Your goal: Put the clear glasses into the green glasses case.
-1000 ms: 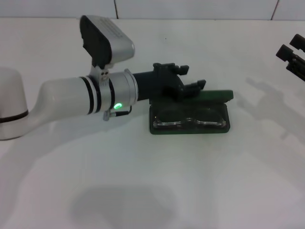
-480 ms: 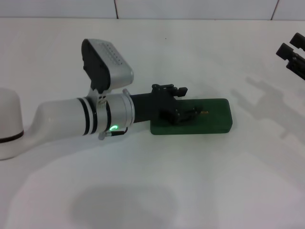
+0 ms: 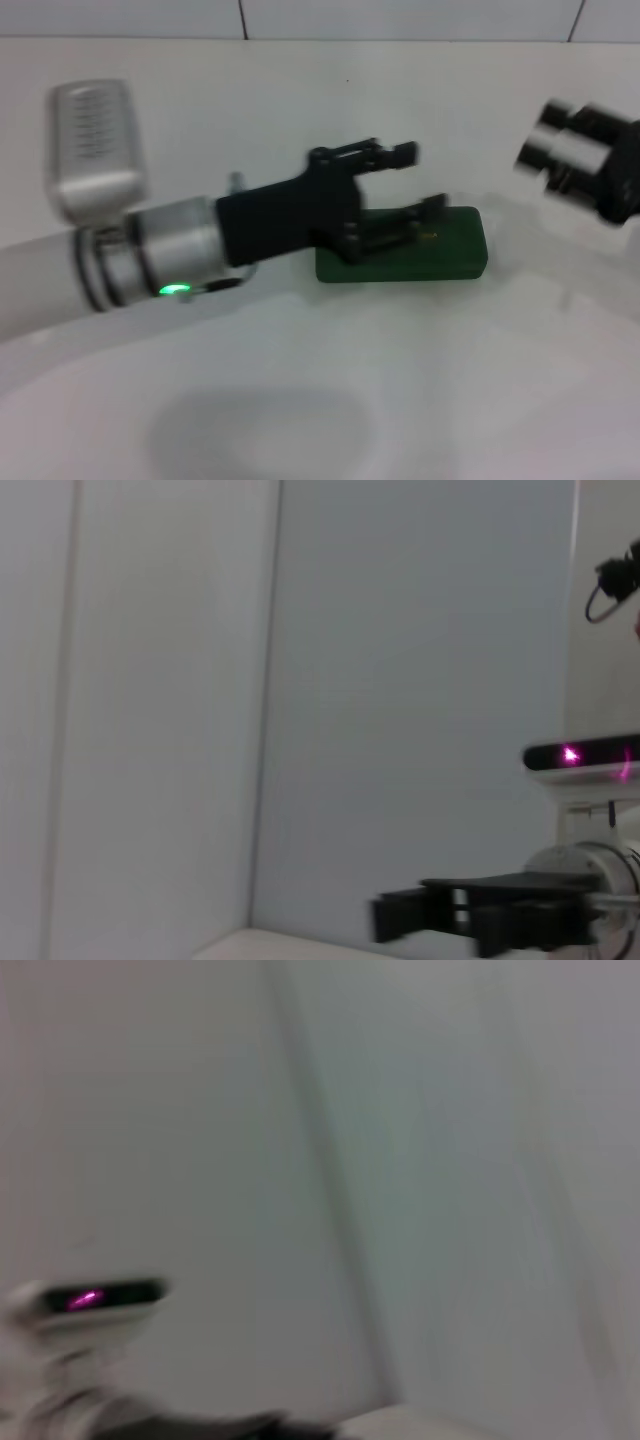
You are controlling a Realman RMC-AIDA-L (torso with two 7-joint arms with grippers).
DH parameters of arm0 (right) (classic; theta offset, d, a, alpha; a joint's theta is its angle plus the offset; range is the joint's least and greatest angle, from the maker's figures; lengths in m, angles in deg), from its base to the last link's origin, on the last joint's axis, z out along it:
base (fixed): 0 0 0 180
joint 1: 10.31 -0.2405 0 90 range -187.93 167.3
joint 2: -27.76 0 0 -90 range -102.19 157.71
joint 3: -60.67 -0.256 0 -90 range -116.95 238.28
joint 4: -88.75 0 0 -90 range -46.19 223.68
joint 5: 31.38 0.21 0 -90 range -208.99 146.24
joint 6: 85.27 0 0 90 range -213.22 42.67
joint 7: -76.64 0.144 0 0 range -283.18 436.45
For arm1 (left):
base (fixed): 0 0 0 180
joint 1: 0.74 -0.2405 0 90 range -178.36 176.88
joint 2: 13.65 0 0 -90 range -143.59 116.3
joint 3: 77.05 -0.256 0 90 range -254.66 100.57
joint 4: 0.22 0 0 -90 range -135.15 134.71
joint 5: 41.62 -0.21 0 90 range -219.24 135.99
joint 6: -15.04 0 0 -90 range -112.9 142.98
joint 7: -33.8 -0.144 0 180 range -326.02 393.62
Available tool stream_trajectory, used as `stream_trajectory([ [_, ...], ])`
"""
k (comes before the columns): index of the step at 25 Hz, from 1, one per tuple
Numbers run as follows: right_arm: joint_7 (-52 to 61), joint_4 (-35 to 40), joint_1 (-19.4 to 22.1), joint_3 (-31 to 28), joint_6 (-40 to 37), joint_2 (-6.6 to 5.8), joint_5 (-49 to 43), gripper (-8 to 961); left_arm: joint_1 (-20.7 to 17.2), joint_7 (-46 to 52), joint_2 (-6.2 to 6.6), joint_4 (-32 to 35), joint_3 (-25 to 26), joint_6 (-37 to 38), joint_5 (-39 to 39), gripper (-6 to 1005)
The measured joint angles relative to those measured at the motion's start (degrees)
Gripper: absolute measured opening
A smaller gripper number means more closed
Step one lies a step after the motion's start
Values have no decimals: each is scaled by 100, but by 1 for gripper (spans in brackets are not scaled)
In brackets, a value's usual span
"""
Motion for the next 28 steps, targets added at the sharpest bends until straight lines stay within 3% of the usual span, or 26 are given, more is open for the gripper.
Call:
stream_trajectory([
  [4,182,-32,-548,7,-380,-99,-896,597,-275,-174,329,-316,511,872,-131,649],
  [9,197,31,-847,11,-314,36,-1421,598,-590,-688,563,-398,562,1560,-216,649],
  [21,-2,99,-888,127,-221,127,-1462,645,-678,-861,630,-441,570,1541,-336,649],
  [26,-197,77,-856,154,-105,155,-1434,765,-665,-864,655,-436,604,1532,-341,649],
  [28,-229,63,-856,155,-41,160,-1432,759,-646,-862,662,-443,650,1491,-359,649],
])
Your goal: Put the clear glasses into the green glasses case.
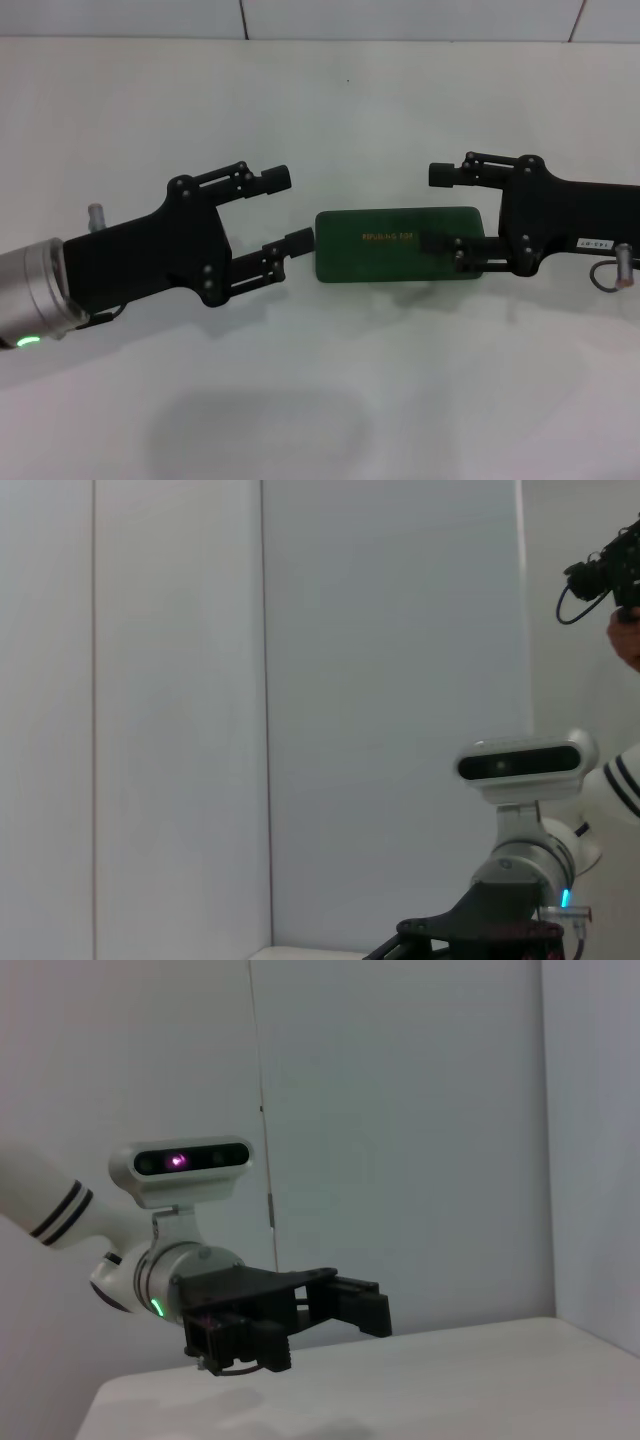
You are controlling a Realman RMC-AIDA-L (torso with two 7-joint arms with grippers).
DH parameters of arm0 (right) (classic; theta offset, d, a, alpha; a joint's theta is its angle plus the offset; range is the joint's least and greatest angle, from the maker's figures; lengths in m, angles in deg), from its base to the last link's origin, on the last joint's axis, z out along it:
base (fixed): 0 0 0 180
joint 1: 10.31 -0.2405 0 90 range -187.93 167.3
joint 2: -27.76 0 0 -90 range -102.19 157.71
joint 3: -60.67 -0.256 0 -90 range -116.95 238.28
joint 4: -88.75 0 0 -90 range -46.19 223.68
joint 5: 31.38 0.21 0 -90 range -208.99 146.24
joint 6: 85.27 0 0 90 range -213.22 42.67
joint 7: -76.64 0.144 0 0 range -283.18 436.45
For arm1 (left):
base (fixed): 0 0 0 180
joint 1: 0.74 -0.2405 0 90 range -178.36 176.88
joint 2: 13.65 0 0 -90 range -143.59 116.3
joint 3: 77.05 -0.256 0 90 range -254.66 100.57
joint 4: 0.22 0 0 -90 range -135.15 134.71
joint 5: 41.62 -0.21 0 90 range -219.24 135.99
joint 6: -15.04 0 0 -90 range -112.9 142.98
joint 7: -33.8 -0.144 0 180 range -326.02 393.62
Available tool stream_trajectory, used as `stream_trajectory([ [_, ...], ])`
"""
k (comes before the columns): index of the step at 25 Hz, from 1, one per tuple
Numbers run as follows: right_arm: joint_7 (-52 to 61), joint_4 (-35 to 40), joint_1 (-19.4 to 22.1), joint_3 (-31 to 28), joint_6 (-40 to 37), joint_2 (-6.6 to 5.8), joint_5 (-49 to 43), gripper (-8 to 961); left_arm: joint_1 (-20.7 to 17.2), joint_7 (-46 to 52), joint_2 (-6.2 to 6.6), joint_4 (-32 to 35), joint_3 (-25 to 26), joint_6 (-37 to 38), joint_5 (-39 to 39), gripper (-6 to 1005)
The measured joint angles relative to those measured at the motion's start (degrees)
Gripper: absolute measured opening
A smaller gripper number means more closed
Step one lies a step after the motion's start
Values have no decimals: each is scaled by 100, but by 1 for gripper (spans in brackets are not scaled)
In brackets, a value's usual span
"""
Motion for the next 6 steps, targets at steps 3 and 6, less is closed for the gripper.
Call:
stream_trajectory([
  [3,-6,-4,-8,24,76,17,-2,750,20,0,0,-1,3,-48,-7,649],
  [6,-7,-4,-20,116,114,23,3,750,27,-2,1,2,15,-80,-9,649],
])
